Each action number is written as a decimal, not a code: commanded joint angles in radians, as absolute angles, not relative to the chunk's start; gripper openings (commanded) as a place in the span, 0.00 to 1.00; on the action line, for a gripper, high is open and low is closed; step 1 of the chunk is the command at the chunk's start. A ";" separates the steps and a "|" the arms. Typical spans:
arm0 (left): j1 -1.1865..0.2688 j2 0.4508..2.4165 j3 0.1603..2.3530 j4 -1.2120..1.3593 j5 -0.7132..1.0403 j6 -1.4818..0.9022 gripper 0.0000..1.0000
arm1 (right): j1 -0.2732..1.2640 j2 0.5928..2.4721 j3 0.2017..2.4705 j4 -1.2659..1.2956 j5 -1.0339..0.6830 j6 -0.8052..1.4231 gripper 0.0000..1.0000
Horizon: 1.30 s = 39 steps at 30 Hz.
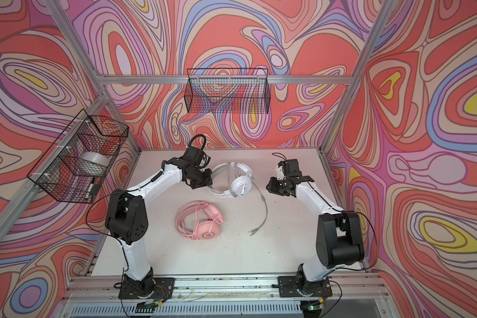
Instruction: Wrap the headphones
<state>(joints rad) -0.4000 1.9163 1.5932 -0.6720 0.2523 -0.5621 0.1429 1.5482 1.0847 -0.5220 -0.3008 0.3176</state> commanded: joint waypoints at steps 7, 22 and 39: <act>-0.397 1.931 1.601 -0.639 0.229 -0.631 0.00 | 0.356 1.382 0.959 -0.684 -0.097 0.534 0.34; -0.397 1.970 1.641 -0.704 0.191 -0.651 0.00 | 0.540 1.392 0.830 -0.720 -0.024 0.819 0.38; -0.395 2.018 1.719 -0.764 0.193 -0.620 0.00 | 0.566 1.595 0.845 -0.634 -0.050 0.867 0.37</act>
